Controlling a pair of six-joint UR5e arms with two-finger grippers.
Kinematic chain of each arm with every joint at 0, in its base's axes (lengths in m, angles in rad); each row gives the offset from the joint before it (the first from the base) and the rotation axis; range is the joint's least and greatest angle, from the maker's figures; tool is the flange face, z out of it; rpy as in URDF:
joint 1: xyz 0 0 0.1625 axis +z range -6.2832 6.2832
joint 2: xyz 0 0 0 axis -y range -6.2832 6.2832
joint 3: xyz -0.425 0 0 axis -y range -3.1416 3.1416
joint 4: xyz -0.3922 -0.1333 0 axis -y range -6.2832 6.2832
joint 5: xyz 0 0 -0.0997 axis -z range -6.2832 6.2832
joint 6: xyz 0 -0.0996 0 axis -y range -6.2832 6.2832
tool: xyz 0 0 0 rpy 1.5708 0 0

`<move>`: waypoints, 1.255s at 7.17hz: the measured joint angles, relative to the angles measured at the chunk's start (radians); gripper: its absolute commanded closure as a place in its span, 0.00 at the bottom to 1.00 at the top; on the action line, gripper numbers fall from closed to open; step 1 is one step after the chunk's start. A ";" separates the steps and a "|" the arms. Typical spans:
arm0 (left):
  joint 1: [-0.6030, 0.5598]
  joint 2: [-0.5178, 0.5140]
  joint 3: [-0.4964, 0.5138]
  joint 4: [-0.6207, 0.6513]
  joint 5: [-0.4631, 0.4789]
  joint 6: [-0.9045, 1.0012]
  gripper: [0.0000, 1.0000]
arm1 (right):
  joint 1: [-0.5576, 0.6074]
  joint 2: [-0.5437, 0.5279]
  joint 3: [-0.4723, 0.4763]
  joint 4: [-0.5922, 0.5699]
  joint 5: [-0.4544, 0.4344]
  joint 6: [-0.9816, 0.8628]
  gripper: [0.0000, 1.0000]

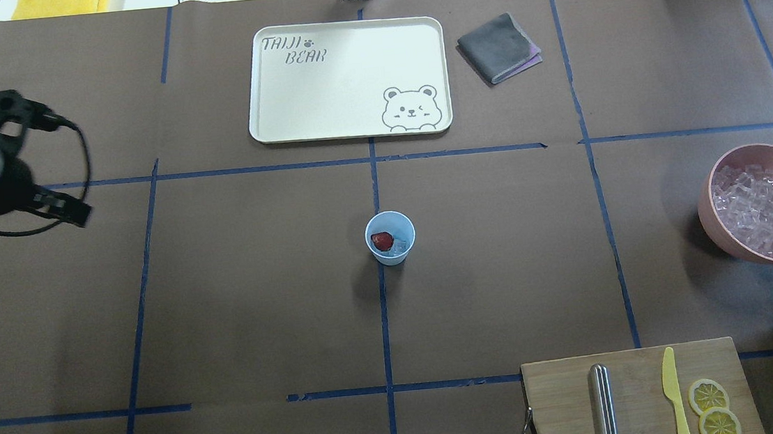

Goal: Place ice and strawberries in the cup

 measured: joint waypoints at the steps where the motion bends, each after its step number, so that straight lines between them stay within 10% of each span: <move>1: -0.154 0.065 0.003 0.031 -0.072 0.229 0.06 | 0.035 0.008 -0.065 -0.002 0.014 -0.097 0.01; 4: -0.521 0.145 0.096 0.260 -0.209 0.662 0.05 | 0.081 0.016 -0.155 -0.057 0.023 -0.303 0.01; 9: -0.636 0.159 0.155 0.403 -0.330 0.596 0.00 | 0.070 0.016 -0.162 -0.096 0.016 -0.366 0.01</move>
